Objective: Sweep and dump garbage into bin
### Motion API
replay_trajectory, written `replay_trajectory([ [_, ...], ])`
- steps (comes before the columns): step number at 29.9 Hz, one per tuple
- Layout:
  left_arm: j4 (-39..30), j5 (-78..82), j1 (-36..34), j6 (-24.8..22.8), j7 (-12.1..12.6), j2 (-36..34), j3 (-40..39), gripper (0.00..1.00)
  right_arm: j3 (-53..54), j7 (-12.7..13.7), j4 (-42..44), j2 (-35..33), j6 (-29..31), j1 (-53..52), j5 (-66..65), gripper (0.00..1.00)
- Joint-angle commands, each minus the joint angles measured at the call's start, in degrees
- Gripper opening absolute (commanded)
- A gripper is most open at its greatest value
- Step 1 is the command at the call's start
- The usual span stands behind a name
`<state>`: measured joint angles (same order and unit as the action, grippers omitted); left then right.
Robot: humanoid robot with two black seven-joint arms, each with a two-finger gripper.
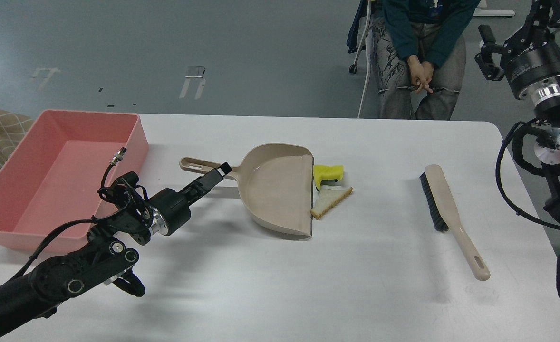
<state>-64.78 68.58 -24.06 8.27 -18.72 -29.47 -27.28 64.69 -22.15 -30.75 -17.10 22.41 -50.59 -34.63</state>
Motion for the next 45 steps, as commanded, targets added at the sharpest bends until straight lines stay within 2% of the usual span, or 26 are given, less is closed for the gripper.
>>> replay_trajectory([
  [1, 0.1, 0.0, 0.0, 0.0, 0.1, 0.0, 0.0, 0.98, -0.1, 0.0, -0.4, 0.0, -0.4, 0.0, 0.0, 1.0],
  [20, 7.0, -0.1, -2.0, 0.0, 0.1, 2.9, 0.0, 0.98, -0.1, 0.0, -0.6, 0.0, -0.6, 0.1, 0.0, 1.0],
  [31, 7.6, -0.1, -3.1, 0.0, 0.6, 3.0, 0.0, 0.97, -0.1, 0.0, -0.6, -0.4, -0.6, 0.1, 0.0, 1.0],
  [33, 7.6, -0.1, -3.2, -0.1, 1.3, 3.0, 0.0, 0.94, -0.1, 0.0, -0.6, -0.4, -0.6, 0.1, 0.0, 1.0],
  [35, 7.6, -0.1, -3.3, -0.1, 2.7, 3.0, -0.1, 0.84, -0.1, 0.0, -0.6, -0.5, -0.6, 0.1, 0.0, 1.0],
  [39, 7.6, -0.1, -3.6, -0.1, 3.0, 3.0, -0.1, 0.79, -0.1, 0.0, -0.7, -0.6, -0.6, 0.1, 0.0, 1.0],
  [45, 7.6, -0.2, -4.2, -0.1, 4.8, 3.2, -0.1, 0.71, -0.1, 0.0, -0.7, -0.6, -0.6, 0.1, 0.0, 1.0],
])
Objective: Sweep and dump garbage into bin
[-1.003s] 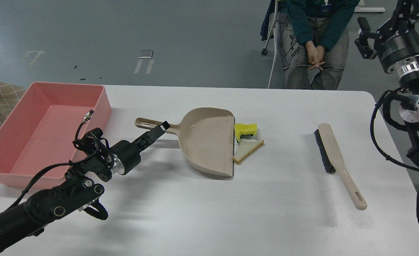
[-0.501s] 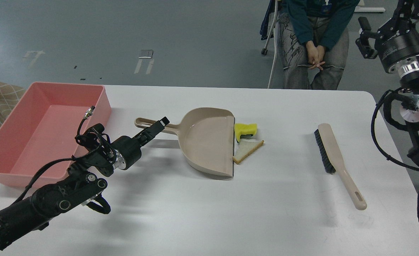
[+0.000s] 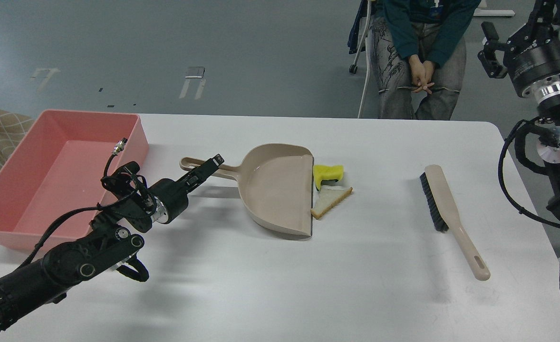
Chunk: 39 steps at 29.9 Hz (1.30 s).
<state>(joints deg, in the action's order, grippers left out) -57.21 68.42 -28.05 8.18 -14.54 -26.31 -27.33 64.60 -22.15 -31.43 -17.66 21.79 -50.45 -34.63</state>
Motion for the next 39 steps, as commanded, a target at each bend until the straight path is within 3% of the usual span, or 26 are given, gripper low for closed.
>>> replay_trajectory([
  [1, 0.0, 0.0, -0.3, 0.0, 0.8, 0.0, 0.0, 0.7, 0.0, 0.0, 0.0, 0.0, 0.0, 0.0, 0.0, 1.0],
  [6, 0.0, -0.6, -0.3, 0.0, 1.0, 0.1, 0.0, 0.62, 0.0, 0.0, 0.1, 0.0, 0.0, 0.0, 0.0, 1.0],
  [9, -0.1, -1.0, -0.3, -0.4, 0.9, 0.0, 0.0, 0.39, 0.0, 0.0, 0.0, 0.0, 0.0, 0.0, 0.0, 1.0],
  [16, -0.1, -1.0, -0.4, -0.4, 1.9, 0.0, -0.1, 0.0, 0.0, 0.0, 0.1, 0.0, 0.0, 0.0, 0.0, 1.0],
  [19, -0.1, -1.1, -0.4, -0.3, 3.0, 0.1, -0.3, 0.0, 0.0, 0.0, 0.1, 0.0, 0.0, 0.0, 0.0, 1.0],
  [28, -0.3, -1.1, -0.9, 0.5, 3.2, 0.9, -0.6, 0.0, 0.0, 0.0, 0.0, 0.0, 0.0, 0.0, 0.0, 1.0],
  [39, -0.9, -1.0, -0.9, 7.7, 2.9, 2.0, -0.4, 0.0, 0.0, 0.0, 0.0, -0.3, 0.0, 0.0, 0.0, 1.0],
])
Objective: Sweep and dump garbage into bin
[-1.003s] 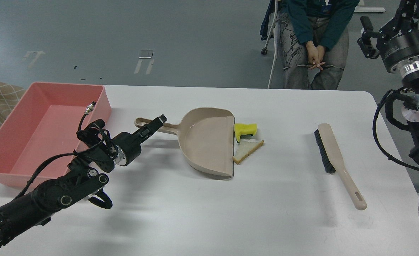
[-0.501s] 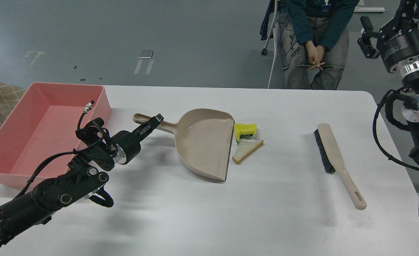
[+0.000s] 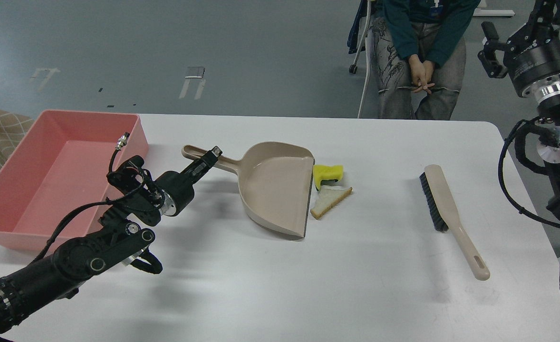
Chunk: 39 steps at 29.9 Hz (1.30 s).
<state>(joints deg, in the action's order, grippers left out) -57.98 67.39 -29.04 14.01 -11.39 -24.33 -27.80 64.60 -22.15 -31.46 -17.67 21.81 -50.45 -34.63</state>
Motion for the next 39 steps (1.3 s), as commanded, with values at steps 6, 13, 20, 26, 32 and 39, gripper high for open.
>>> replay_trajectory([
  [6, -0.3, 0.1, 0.0, 3.4, -0.5, 0.0, 0.2, 0.0, -0.1, 0.6, -0.2, -0.8, -0.7, -0.1, -0.4, 1.0],
  [13, -0.5, 0.8, 0.0, 5.3, -0.6, 0.0, 0.4, 0.0, -15.7, 1.2, -9.2, -10.8, -1.2, 0.3, -0.7, 1.0],
  [20, -0.6, 0.7, 0.1, 5.3, -0.8, -0.1, 0.4, 0.0, -30.0, 2.6, -22.1, -26.7, -1.2, 1.0, -0.7, 1.0],
  [26, -0.6, 0.8, -0.1, 5.3, -0.9, -0.1, 0.4, 0.0, -40.7, 2.8, -33.7, -40.2, -1.2, 1.1, -2.4, 1.0],
  [32, -0.6, 0.7, 0.0, 5.3, -0.9, -0.1, 0.4, 0.0, -47.4, 2.7, -43.8, -52.5, -1.2, 1.7, -15.1, 1.0],
  [39, -1.4, 0.8, 0.0, 5.3, -0.9, 0.0, 0.4, 0.0, -52.5, 2.6, -51.8, -60.5, -4.9, 5.0, -28.0, 1.0],
])
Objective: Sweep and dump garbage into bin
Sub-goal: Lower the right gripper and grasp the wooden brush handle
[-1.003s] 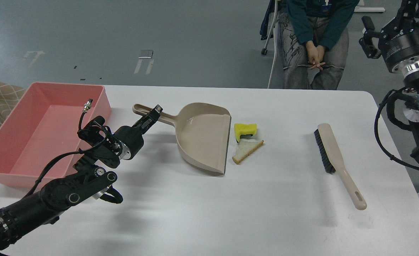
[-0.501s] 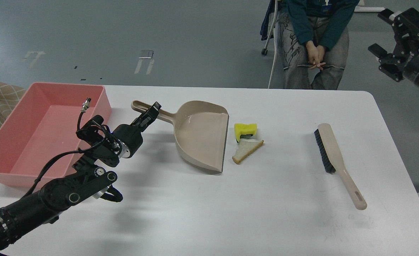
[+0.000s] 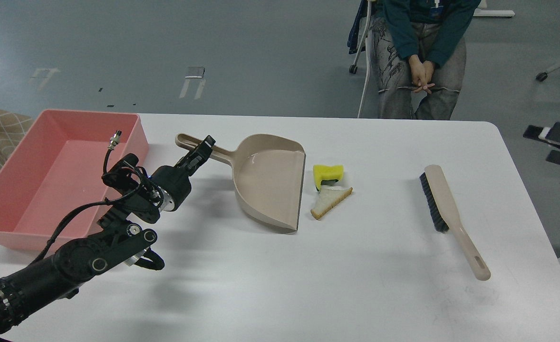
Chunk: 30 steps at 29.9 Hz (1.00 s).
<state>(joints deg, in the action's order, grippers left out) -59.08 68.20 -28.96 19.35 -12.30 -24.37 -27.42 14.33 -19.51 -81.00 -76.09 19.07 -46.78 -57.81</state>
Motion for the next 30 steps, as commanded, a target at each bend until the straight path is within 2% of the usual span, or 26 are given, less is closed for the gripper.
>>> replay_trajectory([
  [1, -0.3, 0.0, 0.0, 0.0, 0.0, 0.0, 0.0, 0.0, -3.0, 0.2, -2.4, -2.1, -2.9, 1.7, -5.8, 1.0],
  [4, -0.4, 0.0, -0.1, 0.0, 0.0, -0.2, 0.0, 0.0, -5.8, 0.7, -2.8, -1.7, -6.4, 2.7, -9.2, 1.0],
  [6, -0.5, -0.1, -0.1, 0.0, 0.0, -0.2, 0.0, 0.0, -7.2, 2.2, -2.9, -1.0, -8.1, 2.9, -10.7, 1.0],
  [12, -0.6, 0.0, -0.1, 0.1, 0.0, -0.2, 0.0, 0.0, -9.1, 3.6, -2.9, 3.3, -8.3, 3.5, -10.9, 1.0],
  [25, -1.5, -0.1, -0.1, 0.1, -0.1, -0.8, 0.0, 0.0, -9.1, 9.4, -2.9, 11.3, -8.3, 5.0, -10.9, 0.99],
  [30, -1.6, -0.1, 0.0, 0.1, -0.1, -0.9, 0.0, 0.0, -9.1, 9.9, -3.5, 12.8, -8.3, 4.9, -10.8, 0.99],
])
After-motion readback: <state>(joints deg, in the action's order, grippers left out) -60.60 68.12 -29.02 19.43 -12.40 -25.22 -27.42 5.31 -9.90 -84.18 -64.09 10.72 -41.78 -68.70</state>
